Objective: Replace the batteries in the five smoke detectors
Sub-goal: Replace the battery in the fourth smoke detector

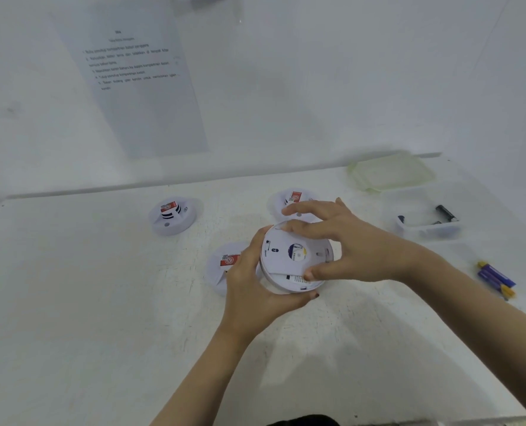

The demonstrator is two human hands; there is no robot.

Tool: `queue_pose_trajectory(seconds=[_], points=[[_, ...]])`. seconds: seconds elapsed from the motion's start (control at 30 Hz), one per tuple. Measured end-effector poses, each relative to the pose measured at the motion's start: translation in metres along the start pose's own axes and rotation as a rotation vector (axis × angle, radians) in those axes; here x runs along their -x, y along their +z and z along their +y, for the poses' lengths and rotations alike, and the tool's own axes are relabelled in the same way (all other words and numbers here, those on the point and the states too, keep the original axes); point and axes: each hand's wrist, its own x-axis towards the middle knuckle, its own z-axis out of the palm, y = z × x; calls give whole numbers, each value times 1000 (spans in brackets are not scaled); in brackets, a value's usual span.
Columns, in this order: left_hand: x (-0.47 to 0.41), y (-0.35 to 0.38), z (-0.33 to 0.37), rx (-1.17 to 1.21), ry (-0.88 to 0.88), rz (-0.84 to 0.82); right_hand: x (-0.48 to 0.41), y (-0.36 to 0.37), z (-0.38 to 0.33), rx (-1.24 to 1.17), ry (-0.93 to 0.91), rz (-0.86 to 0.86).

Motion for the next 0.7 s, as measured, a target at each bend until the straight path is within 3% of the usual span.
queue_pose_trajectory(seconds=[0.3, 0.43, 0.7], points=[[2, 3, -8, 46, -24, -34, 0, 0, 3, -44, 11, -54], [-1, 5, -7, 73, -43, -40, -1, 3, 2, 63, -1, -45], [-6, 6, -18, 20, -25, -109, 1, -1, 0, 410, -113, 159]])
